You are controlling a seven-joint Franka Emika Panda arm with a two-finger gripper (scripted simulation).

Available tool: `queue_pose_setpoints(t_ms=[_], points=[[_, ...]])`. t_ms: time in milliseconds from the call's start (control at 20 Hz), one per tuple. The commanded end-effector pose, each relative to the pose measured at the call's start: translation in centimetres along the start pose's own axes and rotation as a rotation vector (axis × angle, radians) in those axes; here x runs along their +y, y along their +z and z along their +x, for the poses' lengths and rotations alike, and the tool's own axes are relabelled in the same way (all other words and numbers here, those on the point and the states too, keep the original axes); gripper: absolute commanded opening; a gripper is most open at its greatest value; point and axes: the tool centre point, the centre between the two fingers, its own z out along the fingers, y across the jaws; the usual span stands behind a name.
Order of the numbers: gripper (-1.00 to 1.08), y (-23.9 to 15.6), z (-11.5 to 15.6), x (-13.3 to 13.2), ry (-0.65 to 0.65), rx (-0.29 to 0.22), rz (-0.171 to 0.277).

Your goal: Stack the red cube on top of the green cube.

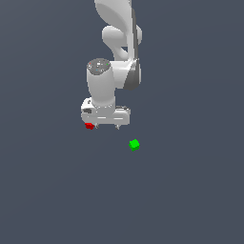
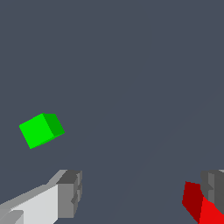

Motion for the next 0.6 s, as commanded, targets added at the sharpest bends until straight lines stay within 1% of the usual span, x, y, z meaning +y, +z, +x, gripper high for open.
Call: queue_pose_setpoints(t_ms=[0, 300, 550], points=[[1.0, 1.4, -2.0, 2.9, 0.043, -0.009, -0.002], [1.0, 4.3, -6.3, 8.6, 0.129, -0.028, -0.005], [1.0, 6.0, -9.0, 11.7, 0.178, -0.039, -0.007]])
